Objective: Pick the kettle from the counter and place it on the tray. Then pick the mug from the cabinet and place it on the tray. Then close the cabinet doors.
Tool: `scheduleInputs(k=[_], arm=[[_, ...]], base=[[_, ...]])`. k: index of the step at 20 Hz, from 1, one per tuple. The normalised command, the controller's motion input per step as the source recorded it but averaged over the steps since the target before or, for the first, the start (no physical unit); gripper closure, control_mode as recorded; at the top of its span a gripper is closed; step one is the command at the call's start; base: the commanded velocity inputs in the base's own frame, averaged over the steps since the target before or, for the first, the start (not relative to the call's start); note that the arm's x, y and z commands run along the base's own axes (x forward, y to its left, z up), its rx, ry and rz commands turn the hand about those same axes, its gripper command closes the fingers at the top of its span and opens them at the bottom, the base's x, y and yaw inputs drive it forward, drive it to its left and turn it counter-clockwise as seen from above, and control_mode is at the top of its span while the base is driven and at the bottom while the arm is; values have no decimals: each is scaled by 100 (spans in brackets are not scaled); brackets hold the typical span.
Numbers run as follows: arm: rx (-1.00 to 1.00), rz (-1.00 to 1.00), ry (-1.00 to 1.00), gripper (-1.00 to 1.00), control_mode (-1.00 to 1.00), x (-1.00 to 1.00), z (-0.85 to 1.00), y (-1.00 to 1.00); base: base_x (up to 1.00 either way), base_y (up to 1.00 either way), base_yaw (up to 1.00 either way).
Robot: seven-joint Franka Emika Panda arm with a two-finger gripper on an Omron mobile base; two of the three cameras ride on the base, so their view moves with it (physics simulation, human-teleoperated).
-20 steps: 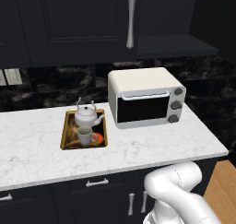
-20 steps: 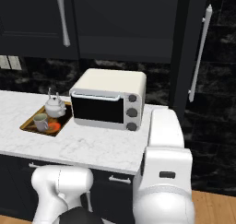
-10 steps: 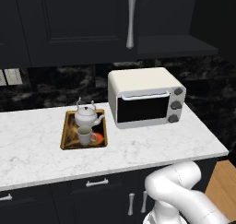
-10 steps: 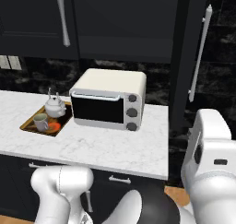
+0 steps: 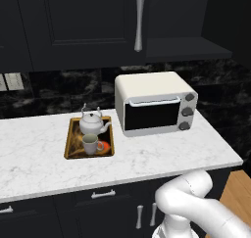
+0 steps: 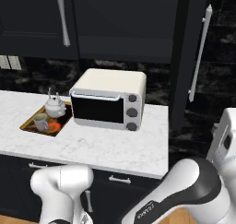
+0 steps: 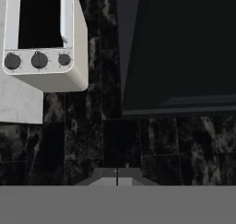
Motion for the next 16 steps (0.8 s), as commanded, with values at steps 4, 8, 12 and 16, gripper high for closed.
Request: scheduleInputs(k=[4,8,12,16], arm=[[8,2,0,100,-100,96,-20,-27],[13,3,0,100,-100,89,-4,-25],[15,2,0,100,-100,79,0,-39],[13,4,-3,100,-100,59,1,-25]], base=[[0,0,0],[0,0,0],[0,0,0],[0,0,0]])
